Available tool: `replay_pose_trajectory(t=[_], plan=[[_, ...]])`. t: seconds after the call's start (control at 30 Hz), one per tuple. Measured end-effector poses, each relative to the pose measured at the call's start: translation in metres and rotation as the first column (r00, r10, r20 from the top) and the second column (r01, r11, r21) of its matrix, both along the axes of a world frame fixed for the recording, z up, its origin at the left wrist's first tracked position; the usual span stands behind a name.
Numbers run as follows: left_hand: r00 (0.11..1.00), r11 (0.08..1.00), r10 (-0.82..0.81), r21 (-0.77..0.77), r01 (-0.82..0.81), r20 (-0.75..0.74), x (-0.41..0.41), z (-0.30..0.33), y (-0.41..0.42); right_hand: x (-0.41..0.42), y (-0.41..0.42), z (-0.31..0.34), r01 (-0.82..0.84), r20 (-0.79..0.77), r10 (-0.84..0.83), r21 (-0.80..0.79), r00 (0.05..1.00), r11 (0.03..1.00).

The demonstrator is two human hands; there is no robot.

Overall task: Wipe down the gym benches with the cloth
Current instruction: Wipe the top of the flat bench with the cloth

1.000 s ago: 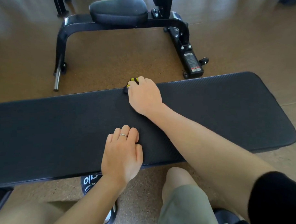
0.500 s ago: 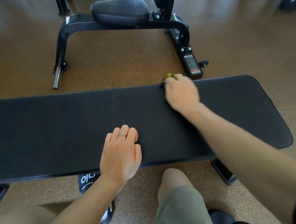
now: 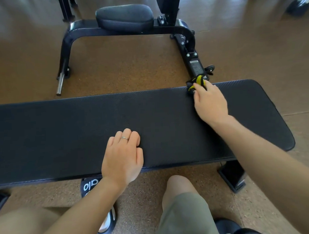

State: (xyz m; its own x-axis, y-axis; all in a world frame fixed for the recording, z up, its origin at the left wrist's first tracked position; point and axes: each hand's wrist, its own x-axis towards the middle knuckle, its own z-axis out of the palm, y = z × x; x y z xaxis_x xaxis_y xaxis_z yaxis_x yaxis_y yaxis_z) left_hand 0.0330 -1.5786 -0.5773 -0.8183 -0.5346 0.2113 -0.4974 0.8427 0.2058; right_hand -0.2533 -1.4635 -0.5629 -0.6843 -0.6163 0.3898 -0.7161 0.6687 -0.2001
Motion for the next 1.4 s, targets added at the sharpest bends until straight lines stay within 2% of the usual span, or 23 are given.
replay_pose_trajectory(t=[0.07,0.13,0.2,0.3,0.37,0.5,0.6,0.67,0.77,0.9,0.97,1.07,1.13,1.23,1.3,1.4], plan=[[1.000,1.000,-0.002,-0.009,0.003,0.007,0.000,-0.001,0.000,0.028,-0.021,-0.001,0.018,-0.046,-0.019,-0.024,0.999,1.000],[1.000,1.000,-0.012,-0.021,0.012,0.007,0.001,-0.001,0.000,0.074,-0.048,-0.004,-0.120,-0.054,0.118,-0.033,0.991,0.992],[1.000,1.000,-0.020,-0.024,0.020,0.005,0.000,0.000,0.000,0.122,-0.061,-0.003,-0.293,0.009,0.293,0.016,0.956,0.956],[1.000,0.999,-0.012,-0.032,0.013,0.013,0.000,0.002,0.001,0.133,-0.047,0.001,-0.436,0.061,0.434,0.028,0.899,0.899],[1.000,1.000,-0.005,-0.024,0.006,0.011,0.000,0.002,0.001,0.105,-0.025,0.004,-0.402,0.038,0.401,0.025,0.915,0.915],[0.999,1.000,0.012,-0.014,-0.012,0.031,-0.001,0.003,0.002,0.029,0.029,0.004,-0.159,0.073,0.156,0.030,0.985,0.987],[0.999,0.999,0.014,-0.036,-0.012,0.043,-0.002,0.005,0.002,0.038,0.022,0.000,-0.020,0.055,0.020,-0.003,0.998,1.000],[0.999,0.999,0.018,-0.041,-0.016,0.049,-0.002,0.005,0.002,0.076,-0.001,-0.003,-0.082,0.028,0.082,-0.014,0.996,0.997],[0.999,0.999,0.011,-0.039,-0.009,0.037,-0.001,0.006,0.004,0.143,-0.012,-0.005,-0.303,0.075,0.301,0.009,0.951,0.953],[0.999,1.000,0.012,-0.026,-0.011,0.030,0.002,0.007,0.005,0.135,0.018,0.002,-0.432,0.085,0.426,0.079,0.901,0.898],[1.000,1.000,0.024,-0.019,-0.024,0.018,0.002,0.008,0.005,0.105,0.037,0.002,-0.354,0.069,0.348,0.087,0.935,0.931],[1.000,1.000,0.018,-0.020,-0.017,0.021,0.004,0.009,0.005,0.073,0.039,0.002,-0.030,0.091,0.024,0.055,0.996,0.998],[1.000,1.000,0.000,-0.016,0.001,0.015,0.002,0.007,0.003,0.088,0.022,0.004,0.073,0.089,-0.077,0.049,0.993,0.996],[0.994,0.993,-0.111,0.032,0.111,-0.011,0.007,0.012,-0.009,0.157,-0.004,0.000,-0.044,0.026,0.044,-0.014,0.999,0.999],[0.986,0.986,-0.167,-0.024,0.167,-0.009,0.017,0.021,-0.025,0.209,-0.010,0.000,-0.167,0.043,0.168,-0.021,0.985,0.986],[0.997,0.992,-0.081,-0.095,0.082,0.008,0.041,0.024,-0.062,0.235,-0.003,0.003,-0.274,0.046,0.275,-0.017,0.960,0.961]])
